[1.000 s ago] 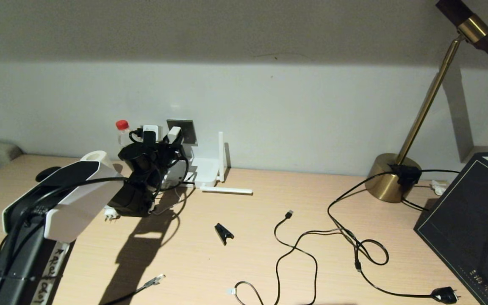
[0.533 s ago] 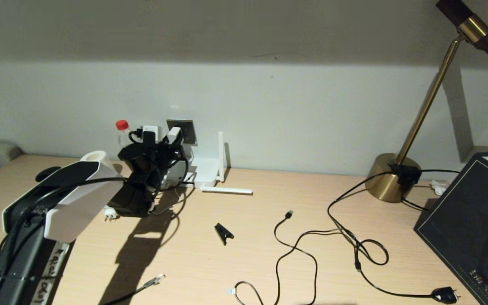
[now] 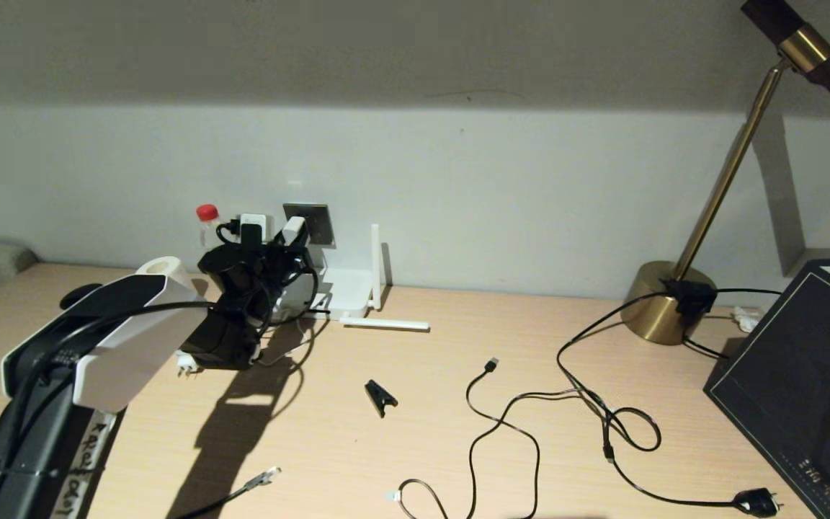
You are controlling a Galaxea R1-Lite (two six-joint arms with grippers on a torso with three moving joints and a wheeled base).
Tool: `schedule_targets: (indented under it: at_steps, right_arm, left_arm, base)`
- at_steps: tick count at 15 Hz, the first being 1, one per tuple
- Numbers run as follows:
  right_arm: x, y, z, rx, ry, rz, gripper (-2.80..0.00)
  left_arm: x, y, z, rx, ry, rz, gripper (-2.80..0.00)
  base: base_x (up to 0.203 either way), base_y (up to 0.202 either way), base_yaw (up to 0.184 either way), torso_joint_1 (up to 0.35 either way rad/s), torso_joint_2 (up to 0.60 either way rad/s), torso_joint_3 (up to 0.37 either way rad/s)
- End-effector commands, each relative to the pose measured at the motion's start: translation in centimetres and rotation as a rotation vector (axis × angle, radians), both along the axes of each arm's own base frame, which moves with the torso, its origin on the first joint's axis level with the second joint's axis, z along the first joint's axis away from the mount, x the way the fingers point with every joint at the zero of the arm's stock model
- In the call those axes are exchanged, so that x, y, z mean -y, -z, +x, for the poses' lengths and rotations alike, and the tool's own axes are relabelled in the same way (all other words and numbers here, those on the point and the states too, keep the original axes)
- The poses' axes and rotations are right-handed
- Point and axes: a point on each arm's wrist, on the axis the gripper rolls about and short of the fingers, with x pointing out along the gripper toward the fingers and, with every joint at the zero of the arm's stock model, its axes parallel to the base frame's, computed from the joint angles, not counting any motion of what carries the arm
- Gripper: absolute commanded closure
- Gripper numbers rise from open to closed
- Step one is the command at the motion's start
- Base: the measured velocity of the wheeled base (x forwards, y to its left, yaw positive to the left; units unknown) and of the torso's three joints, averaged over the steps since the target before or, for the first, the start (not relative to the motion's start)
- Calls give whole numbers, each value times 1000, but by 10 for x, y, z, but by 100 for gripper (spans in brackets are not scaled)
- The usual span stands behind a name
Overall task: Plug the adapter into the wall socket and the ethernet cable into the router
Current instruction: Plug plug into socket
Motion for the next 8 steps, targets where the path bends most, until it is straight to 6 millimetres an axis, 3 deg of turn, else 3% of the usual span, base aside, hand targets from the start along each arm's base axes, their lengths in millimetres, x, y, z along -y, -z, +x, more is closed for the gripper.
schedule_targets:
  at_steps: [1,8]
  right_arm:
    - [0,10,3,-34,0,0,0]
    - [0,10,3,-34,0,0,0]
  left_arm:
    - [0,-4,0,15,0,-1,0]
    - [2,-4,0,15,3,-1,0]
  base:
    - [0,0,0,0,0,0]
    - [0,0,0,0,0,0]
